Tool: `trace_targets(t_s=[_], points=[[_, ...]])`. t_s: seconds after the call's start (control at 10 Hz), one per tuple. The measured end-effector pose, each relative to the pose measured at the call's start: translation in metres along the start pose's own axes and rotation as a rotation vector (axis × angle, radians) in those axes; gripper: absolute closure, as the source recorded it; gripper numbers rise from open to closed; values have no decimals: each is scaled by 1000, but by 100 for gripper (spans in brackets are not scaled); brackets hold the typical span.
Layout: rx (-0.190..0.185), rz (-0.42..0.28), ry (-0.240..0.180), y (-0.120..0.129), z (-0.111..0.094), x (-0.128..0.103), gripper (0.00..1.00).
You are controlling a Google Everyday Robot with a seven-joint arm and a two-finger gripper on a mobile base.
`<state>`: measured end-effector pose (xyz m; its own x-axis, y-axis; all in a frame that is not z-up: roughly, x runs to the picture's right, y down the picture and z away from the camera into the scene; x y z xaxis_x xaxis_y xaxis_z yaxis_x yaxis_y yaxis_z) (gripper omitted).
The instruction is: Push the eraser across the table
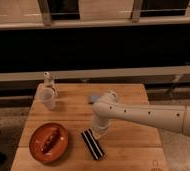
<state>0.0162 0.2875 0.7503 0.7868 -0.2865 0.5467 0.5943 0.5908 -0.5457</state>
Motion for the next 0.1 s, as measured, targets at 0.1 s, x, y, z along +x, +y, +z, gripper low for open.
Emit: trace_targets(t_s=[0.1], points=[[-5,-13,-1,1,-1,2,100]])
